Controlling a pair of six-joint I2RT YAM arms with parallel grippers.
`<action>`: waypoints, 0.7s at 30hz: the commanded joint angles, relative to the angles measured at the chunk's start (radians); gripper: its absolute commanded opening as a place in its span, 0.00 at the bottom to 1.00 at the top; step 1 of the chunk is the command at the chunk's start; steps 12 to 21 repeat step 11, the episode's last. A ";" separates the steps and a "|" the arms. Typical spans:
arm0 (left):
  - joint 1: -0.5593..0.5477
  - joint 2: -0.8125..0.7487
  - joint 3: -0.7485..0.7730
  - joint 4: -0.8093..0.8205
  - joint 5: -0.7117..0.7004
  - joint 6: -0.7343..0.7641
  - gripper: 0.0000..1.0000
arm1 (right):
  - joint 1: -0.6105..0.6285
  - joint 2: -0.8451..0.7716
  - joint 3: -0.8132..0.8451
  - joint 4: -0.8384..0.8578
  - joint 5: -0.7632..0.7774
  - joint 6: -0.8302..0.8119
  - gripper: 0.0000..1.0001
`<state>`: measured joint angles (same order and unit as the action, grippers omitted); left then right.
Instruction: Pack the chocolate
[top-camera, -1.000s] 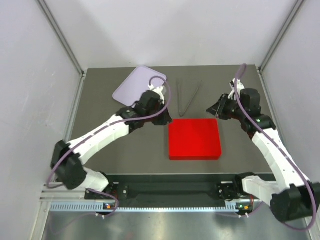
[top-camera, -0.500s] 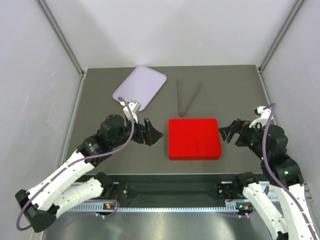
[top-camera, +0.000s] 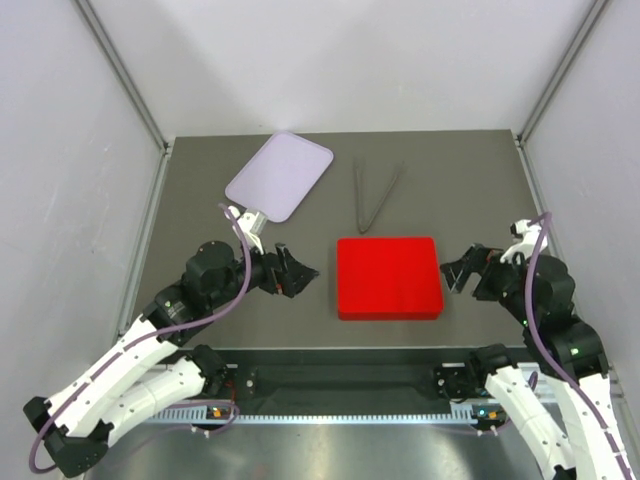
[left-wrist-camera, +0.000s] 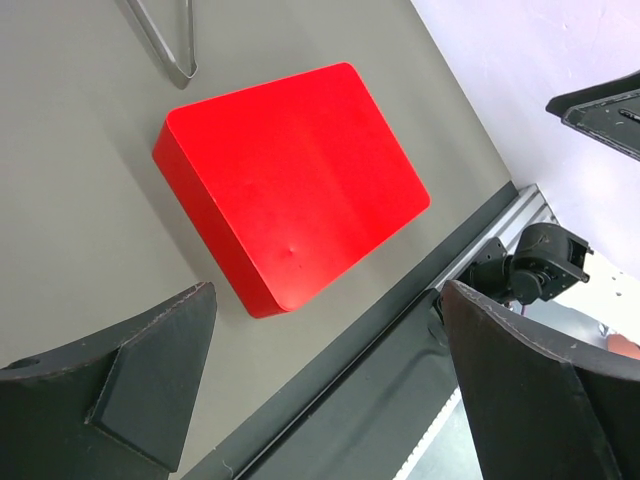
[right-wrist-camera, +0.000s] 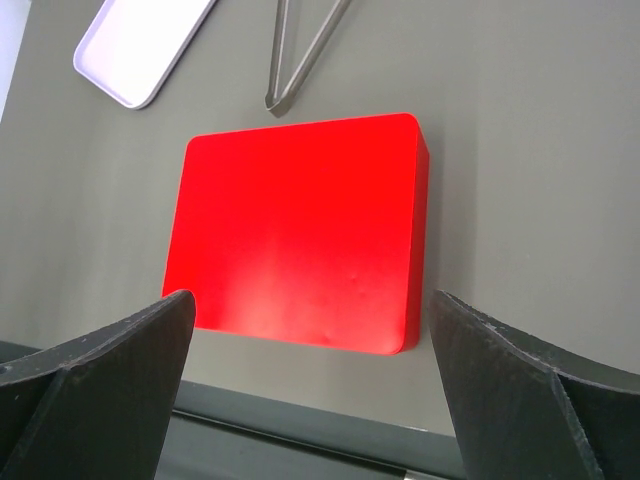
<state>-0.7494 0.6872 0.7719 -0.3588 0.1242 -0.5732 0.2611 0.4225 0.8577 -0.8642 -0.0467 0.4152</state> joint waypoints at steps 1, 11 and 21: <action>0.001 -0.009 0.004 0.038 -0.008 0.010 0.98 | 0.015 -0.021 0.003 0.007 0.004 -0.007 1.00; 0.001 -0.020 0.007 0.037 -0.026 0.038 0.98 | 0.013 -0.044 0.003 0.013 -0.004 -0.016 1.00; 0.001 -0.020 0.007 0.037 -0.026 0.038 0.98 | 0.013 -0.044 0.003 0.013 -0.004 -0.016 1.00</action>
